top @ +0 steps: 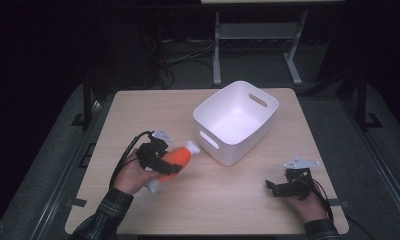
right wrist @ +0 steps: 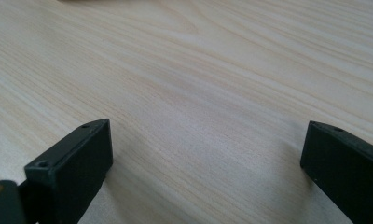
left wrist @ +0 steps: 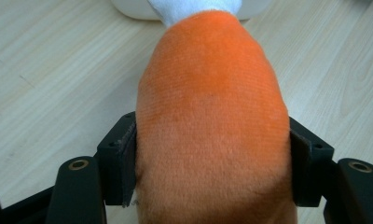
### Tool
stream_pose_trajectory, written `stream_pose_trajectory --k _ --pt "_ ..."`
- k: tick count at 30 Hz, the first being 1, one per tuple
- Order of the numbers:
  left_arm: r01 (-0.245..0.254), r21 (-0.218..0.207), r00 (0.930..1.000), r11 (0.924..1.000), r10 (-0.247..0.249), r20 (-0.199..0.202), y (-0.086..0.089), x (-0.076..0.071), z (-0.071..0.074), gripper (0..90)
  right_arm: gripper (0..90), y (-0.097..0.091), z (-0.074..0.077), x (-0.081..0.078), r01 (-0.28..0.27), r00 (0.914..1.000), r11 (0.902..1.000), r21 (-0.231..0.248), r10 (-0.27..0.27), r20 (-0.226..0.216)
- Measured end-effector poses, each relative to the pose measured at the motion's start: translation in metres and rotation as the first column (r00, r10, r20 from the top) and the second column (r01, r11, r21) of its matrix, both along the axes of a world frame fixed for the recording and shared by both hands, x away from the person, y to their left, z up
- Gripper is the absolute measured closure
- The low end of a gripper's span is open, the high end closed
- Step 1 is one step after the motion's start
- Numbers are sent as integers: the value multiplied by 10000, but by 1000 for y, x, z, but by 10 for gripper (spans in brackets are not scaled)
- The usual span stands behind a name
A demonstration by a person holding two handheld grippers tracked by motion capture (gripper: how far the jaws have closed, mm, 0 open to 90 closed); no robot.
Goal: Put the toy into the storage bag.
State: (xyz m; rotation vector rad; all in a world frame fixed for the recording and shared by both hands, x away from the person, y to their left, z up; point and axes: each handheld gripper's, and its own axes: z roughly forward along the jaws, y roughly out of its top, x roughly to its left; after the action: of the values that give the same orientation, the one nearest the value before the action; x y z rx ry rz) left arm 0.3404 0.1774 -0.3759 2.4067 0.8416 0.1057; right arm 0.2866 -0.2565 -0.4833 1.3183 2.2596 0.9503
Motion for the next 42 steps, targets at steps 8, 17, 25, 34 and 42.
stream_pose_trajectory --k 8,17,25,34,42 --pt "95 1 9999 10000 -95 35 1 6 12 317 19 0 0 0 -12 10000 10000 3 12 -8" --pt "118 -192 9998 9997 -115 184 3 12 28 317 19 0 0 0 15 10000 10000 -21 -15 20" --pt "95 -473 9997 9988 -83 251 5 20 44 317 19 0 0 0 12 10000 10000 9 -12 -4" --pt "211 -607 9991 9979 -188 386 3 29 63 316 19 0 0 0 -2 10000 10000 -2 2 -1" --pt "425 -644 9975 9970 -387 595 -5 39 82 314 19 0 0 0 -9 10000 10000 0 9 2"
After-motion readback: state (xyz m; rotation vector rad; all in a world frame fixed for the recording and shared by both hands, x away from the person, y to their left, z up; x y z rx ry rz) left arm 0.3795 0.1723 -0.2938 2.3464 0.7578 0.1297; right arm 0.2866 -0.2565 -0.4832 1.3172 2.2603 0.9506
